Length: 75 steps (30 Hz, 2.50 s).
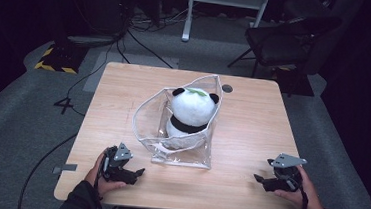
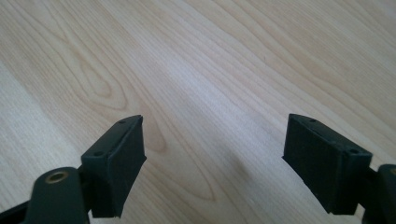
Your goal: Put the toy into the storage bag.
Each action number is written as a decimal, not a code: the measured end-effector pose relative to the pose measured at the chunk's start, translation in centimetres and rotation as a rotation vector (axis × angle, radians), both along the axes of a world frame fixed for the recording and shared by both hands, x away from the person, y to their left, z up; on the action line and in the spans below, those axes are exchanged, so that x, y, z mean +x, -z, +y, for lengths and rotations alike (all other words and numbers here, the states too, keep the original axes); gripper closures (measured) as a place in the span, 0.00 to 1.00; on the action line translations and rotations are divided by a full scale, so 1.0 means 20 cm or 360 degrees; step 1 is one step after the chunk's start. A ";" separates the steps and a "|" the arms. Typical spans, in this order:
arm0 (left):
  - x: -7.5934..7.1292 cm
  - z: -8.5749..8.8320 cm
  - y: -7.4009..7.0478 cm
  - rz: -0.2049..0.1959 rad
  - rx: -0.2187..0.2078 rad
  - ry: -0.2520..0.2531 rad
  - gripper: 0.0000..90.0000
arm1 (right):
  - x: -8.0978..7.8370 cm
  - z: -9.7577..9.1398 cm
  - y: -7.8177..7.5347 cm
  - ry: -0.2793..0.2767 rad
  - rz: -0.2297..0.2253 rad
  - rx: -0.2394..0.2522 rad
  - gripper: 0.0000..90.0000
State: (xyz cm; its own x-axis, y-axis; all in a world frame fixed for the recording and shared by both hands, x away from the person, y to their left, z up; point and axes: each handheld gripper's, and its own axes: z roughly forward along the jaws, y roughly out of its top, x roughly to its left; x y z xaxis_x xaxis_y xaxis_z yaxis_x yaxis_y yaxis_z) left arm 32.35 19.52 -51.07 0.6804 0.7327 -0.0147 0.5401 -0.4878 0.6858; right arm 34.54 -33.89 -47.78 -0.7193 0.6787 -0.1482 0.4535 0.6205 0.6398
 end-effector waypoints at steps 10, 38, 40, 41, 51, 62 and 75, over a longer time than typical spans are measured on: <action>0.00 0.00 0.00 0.0000 0.0000 0.0000 0.14 | -0.03 -0.07 0.04 0.0043 0.0022 0.0056 0.23; 0.00 0.00 0.00 -0.0001 0.0000 0.0000 0.14 | -0.10 -0.29 0.15 0.0299 -0.0017 0.0298 0.17; 0.00 0.00 0.00 0.0000 0.0000 0.0000 0.14 | -0.10 -0.29 0.15 0.0300 -0.0016 0.0300 0.17; 0.00 0.00 0.00 -0.0001 0.0001 0.0000 0.14 | -0.10 -0.29 0.15 0.0301 -0.0016 0.0300 0.17; 0.00 0.00 0.00 0.0000 0.0001 0.0001 0.14 | -0.10 -0.29 0.15 0.0310 -0.0017 0.0302 0.17; 0.00 0.00 0.00 0.0003 0.0003 0.0002 0.14 | -0.10 -0.29 0.15 0.0316 -0.0017 0.0305 0.18; 0.00 0.00 0.00 0.0016 0.0000 0.0001 0.13 | -0.10 -0.29 0.15 0.0316 -0.0016 0.0305 0.18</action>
State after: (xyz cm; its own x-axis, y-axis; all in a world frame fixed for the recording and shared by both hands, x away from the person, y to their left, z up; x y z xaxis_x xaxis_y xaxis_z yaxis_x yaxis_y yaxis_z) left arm 32.37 19.49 -51.04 0.6807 0.7323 -0.0215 0.5467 -0.4883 0.6802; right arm 32.63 -39.66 -50.87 -0.5683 0.8227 -0.0101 0.5473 0.3872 0.7420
